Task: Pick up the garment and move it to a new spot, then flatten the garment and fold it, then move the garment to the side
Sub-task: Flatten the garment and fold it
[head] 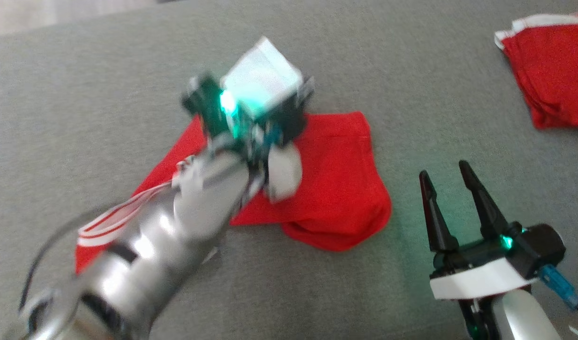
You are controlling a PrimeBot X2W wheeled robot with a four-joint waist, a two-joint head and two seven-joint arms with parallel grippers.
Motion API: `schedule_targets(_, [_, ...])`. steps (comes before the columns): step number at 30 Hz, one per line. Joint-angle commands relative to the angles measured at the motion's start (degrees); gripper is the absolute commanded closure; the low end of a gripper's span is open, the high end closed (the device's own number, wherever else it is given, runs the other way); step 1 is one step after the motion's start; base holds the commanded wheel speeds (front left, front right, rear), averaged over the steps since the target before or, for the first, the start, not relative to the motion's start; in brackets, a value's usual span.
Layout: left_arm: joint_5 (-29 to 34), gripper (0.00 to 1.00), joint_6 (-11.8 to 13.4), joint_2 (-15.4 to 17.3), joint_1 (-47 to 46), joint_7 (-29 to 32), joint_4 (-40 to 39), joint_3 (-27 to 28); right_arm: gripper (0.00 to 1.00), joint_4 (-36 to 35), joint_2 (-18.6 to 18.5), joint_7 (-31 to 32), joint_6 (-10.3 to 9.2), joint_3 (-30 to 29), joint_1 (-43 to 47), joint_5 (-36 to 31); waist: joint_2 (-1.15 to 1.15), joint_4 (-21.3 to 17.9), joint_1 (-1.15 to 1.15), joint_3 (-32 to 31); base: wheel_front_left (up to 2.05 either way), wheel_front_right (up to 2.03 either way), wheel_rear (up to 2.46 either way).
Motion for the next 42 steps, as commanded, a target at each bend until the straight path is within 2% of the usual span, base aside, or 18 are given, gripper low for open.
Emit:
schedule_targets(1, [-0.15,1.00,-0.09,2.02,1.07,-0.74,-2.42,0.35,0.00,-1.71,-0.32,-0.62,-0.04,0.91,0.22,-0.37,0.00,2.71,0.01,-2.67,0.00,0.00,0.00])
schedule_targets(7, [-1.03,1.00,1.29,5.60,13.64,-1.16,-13.35,-2.94,0.00,-1.70,-0.25,-0.62,-0.04,0.76,0.88,-0.49,0.00,4.49,0.01,-4.00,0.00,0.00,0.00])
schedule_targets(8, [-1.06,0.65,1.94,6.12,15.26,-0.76,-14.57,-3.34,0.00,-1.68,-0.26,-0.62,-0.04,0.81,0.84,-0.49,0.00,4.53,0.01,-4.07,0.00,0.00,0.00])
schedule_targets(9, [-0.68,0.00,2.69,6.68,16.41,-0.40,-15.62,-3.83,0.00,-1.64,-0.30,-0.62,-0.04,0.90,0.81,-0.48,0.00,4.52,0.01,-4.16,0.00,0.00,0.00])
schedule_targets(12, [-0.09,0.00,4.70,7.51,18.67,0.09,-19.47,-4.52,0.00,-1.61,-0.51,-0.62,-0.04,0.92,0.94,-0.35,0.00,4.36,0.01,-4.61,0.00,0.00,0.00])
schedule_targets(17, [4.86,0.00,8.36,10.67,18.03,3.55,-25.30,-6.59,0.00,-1.42,-0.67,-0.62,-0.04,0.45,1.79,-0.27,0.00,3.88,0.01,-5.79,0.00,0.00,0.00])
schedule_targets(20, [6.78,0.00,9.13,12.41,17.12,5.99,-28.51,-7.37,0.00,-1.26,-0.49,-0.62,-0.04,0.38,2.04,-0.34,0.00,3.55,0.01,-6.34,0.00,0.00,0.00])
schedule_targets(24, [9.37,0.00,8.98,14.22,15.04,8.87,-30.22,-8.64,0.00,-1.14,-0.19,-0.62,-0.04,0.70,1.99,-0.35,0.00,3.16,0.01,-6.63,0.00,0.00,0.00])
schedule_targets(28, [11.10,0.00,8.42,14.57,13.01,10.40,-30.26,-9.60,0.00,-1.17,-0.09,-0.62,-0.04,0.96,1.72,-0.25,0.00,2.91,0.01,-6.43,0.00,0.00,0.00])
schedule_targets(36, [13.52,0.00,5.90,12.56,7.02,11.43,-26.37,-11.28,0.00,-1.44,-0.15,-0.62,-0.04,0.89,1.11,-0.22,0.00,2.52,0.01,-4.90,0.00,0.00,0.00])
schedule_targets(42, [11.85,0.00,2.24,10.56,4.27,13.49,-20.52,-11.80,0.00,-1.27,-0.14,-0.62,-0.04,1.18,0.63,-0.19,0.00,1.74,0.01,-4.27,0.00,0.00,0.00])
